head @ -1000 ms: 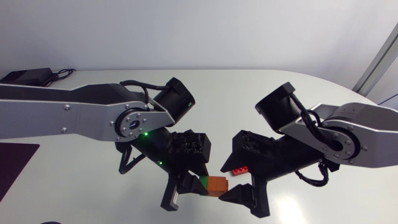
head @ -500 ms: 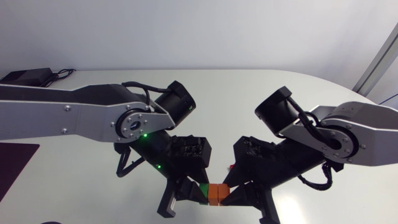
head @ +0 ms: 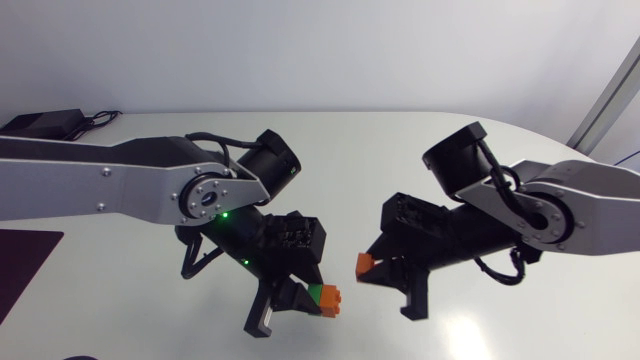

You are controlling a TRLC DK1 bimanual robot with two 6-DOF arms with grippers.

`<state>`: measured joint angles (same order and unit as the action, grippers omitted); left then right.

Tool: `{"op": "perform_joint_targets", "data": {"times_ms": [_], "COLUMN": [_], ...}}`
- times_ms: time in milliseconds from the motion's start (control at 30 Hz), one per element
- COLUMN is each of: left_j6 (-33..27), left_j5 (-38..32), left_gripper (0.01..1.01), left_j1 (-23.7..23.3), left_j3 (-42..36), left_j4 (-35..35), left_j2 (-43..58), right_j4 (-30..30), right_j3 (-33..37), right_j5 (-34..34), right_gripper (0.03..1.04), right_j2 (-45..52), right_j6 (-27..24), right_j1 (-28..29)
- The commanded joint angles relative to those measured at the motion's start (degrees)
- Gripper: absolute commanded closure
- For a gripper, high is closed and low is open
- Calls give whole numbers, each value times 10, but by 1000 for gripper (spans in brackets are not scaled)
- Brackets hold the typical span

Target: Disassemble duplo

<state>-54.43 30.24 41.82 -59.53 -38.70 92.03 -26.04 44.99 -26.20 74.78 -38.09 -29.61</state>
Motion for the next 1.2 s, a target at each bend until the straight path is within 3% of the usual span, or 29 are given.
{"op": "perform_joint_targets", "data": {"times_ms": [0,100,400,433,533,567,667,767,867,1033,1167], "left_j6": [-16,-15,-4,-3,-2,-1,6,14,41,97,125], "left_j5": [-5,-9,-16,-16,-15,-15,-15,-15,-15,-93,-141], "left_gripper": [793,793,793,793,793,793,793,793,793,787,784], "left_j1": [-3,-4,-10,-11,-9,-8,-2,5,14,48,65], "left_j3": [24,28,42,42,42,40,31,21,20,72,104], "left_j4": [-1,-6,-6,-6,-4,-4,-2,-1,29,179,281], "left_j2": [-19,-35,-66,-66,-65,-63,-59,-55,-60,-87,-93], "right_j4": [52,122,184,183,178,175,160,115,20,-149,-198], "right_j3": [-24,-10,36,36,33,30,19,19,48,115,130], "right_j5": [45,69,70,71,71,71,64,20,-67,-195,-270], "right_gripper": [831,823,800,723,167,57,59,59,59,69,70], "right_j2": [56,126,241,242,239,234,187,125,85,127,124], "right_j6": [33,50,72,74,80,80,80,83,101,127,124], "right_j1": [2,8,26,25,24,24,37,60,98,169,209]}}
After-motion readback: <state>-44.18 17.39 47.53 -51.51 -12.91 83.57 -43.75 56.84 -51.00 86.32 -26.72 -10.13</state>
